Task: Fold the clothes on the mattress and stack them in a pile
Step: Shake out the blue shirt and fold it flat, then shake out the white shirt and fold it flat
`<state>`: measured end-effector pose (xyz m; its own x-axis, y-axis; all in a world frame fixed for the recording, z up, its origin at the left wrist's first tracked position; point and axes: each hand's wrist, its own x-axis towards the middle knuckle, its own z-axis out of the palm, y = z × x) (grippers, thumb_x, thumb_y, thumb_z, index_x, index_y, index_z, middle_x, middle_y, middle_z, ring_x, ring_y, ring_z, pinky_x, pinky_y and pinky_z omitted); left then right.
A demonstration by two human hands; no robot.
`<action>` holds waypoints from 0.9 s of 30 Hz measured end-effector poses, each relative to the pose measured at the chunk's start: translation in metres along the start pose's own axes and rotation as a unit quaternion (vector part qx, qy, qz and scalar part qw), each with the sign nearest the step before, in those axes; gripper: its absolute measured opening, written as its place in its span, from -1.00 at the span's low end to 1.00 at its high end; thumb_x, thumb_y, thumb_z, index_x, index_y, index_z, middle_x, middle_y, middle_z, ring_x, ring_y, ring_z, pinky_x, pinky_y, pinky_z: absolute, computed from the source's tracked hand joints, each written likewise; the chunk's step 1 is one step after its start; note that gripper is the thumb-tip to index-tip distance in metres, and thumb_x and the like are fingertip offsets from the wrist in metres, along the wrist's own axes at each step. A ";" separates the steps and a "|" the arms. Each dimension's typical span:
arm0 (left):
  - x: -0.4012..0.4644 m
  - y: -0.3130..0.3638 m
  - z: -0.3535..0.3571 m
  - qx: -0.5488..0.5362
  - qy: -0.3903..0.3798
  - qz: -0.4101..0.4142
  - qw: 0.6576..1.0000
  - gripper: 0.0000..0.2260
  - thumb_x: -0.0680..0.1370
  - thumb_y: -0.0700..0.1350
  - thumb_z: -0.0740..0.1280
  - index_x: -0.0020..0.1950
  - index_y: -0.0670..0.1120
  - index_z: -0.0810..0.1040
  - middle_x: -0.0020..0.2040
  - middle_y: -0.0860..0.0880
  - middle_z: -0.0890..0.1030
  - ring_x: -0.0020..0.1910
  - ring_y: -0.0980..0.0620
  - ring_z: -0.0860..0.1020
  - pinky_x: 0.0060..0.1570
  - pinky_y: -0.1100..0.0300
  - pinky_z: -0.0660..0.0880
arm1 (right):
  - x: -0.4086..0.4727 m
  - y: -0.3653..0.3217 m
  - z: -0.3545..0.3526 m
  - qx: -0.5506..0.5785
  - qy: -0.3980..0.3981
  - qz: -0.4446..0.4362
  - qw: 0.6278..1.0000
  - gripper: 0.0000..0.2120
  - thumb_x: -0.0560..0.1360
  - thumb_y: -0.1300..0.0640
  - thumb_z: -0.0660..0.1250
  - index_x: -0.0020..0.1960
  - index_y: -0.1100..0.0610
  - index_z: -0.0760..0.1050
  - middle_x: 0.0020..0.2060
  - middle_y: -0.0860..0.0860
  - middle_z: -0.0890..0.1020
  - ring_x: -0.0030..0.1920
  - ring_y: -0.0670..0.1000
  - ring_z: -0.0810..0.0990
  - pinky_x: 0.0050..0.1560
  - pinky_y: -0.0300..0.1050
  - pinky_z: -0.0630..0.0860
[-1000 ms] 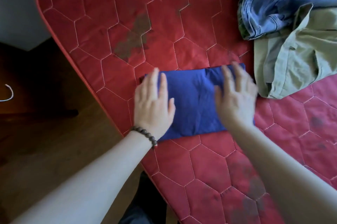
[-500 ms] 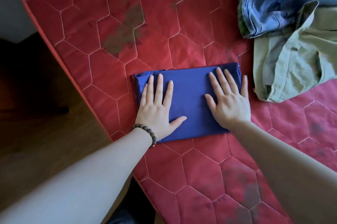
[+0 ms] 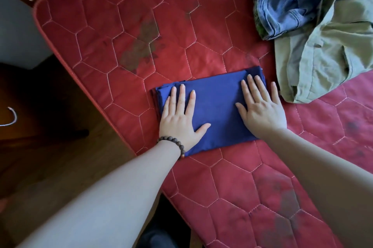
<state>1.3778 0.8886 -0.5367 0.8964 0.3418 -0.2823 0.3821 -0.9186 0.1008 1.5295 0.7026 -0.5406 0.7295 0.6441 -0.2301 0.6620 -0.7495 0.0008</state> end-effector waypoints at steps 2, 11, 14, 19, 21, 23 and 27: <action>-0.004 0.003 -0.014 -0.003 -0.018 -0.004 1.000 -0.18 0.49 0.37 0.08 0.59 -0.05 -0.08 0.58 -0.16 -0.12 0.56 -0.15 -0.13 0.51 -0.06 -0.08 | -0.016 -0.007 -0.013 0.029 0.003 0.013 0.999 -0.44 0.62 -0.05 0.12 0.53 0.18 0.17 0.52 0.13 0.19 0.54 0.10 0.10 0.50 0.21 0.02; -0.033 0.059 -0.149 -0.028 -0.013 0.086 0.996 -0.25 0.54 0.31 0.01 0.58 -0.11 -0.09 0.58 -0.15 -0.01 0.56 -0.09 -0.08 0.51 -0.09 -0.10 | -0.127 -0.001 -0.144 0.122 0.054 0.201 0.970 -0.49 0.61 0.03 0.18 0.50 0.19 0.26 0.49 0.17 0.25 0.53 0.16 0.12 0.50 0.20 0.06; -0.051 0.094 -0.203 -0.016 -0.005 0.155 0.988 -0.26 0.55 0.30 0.00 0.58 -0.11 -0.07 0.58 -0.14 0.03 0.56 -0.09 -0.08 0.51 -0.08 -0.10 | -0.173 0.011 -0.196 0.132 0.073 0.264 0.953 -0.47 0.60 0.04 0.22 0.51 0.18 0.23 0.50 0.17 0.24 0.54 0.14 0.09 0.52 0.18 0.02; -0.080 0.165 -0.273 -0.012 0.026 0.257 0.966 -0.26 0.53 0.29 0.02 0.57 -0.12 0.04 0.57 -0.14 0.11 0.56 -0.09 -0.02 0.51 -0.08 -0.06 | -0.252 0.034 -0.259 0.151 0.124 0.365 0.910 -0.49 0.63 -0.01 0.14 0.51 0.16 0.23 0.49 0.15 0.26 0.54 0.11 0.09 0.53 0.12 -0.03; -0.094 0.198 -0.291 -0.015 0.031 0.298 0.954 -0.26 0.53 0.29 0.03 0.57 -0.12 0.04 0.57 -0.14 0.11 0.56 -0.08 -0.01 0.50 -0.07 -0.07 | -0.285 0.044 -0.276 0.158 0.141 0.408 0.888 -0.50 0.63 -0.02 0.13 0.51 0.16 0.24 0.49 0.15 0.26 0.54 0.10 0.09 0.53 0.11 -0.04; -0.107 0.232 -0.303 -0.013 0.035 0.335 0.942 -0.26 0.53 0.29 0.03 0.58 -0.12 0.02 0.57 -0.14 0.11 0.56 -0.08 -0.01 0.50 -0.06 -0.07 | -0.316 0.055 -0.288 0.169 0.156 0.449 0.863 -0.50 0.63 -0.01 0.14 0.50 0.18 0.25 0.49 0.17 0.26 0.54 0.11 0.10 0.53 0.12 -0.03; -0.136 0.295 -0.315 -0.003 0.040 0.390 0.920 -0.27 0.53 0.30 0.01 0.58 -0.10 0.01 0.57 -0.13 0.11 0.56 -0.06 -0.02 0.51 -0.06 -0.06 | -0.380 0.078 -0.297 0.174 0.202 0.507 0.820 -0.52 0.60 0.04 0.22 0.45 0.24 0.33 0.44 0.23 0.33 0.50 0.17 0.21 0.49 0.18 0.08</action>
<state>1.4396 0.6334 -0.1679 0.9121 -0.4070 -0.0500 -0.3833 -0.8895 0.2487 1.3551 0.4453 -0.1637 0.9180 -0.3922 0.0587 -0.3584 -0.8838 -0.3008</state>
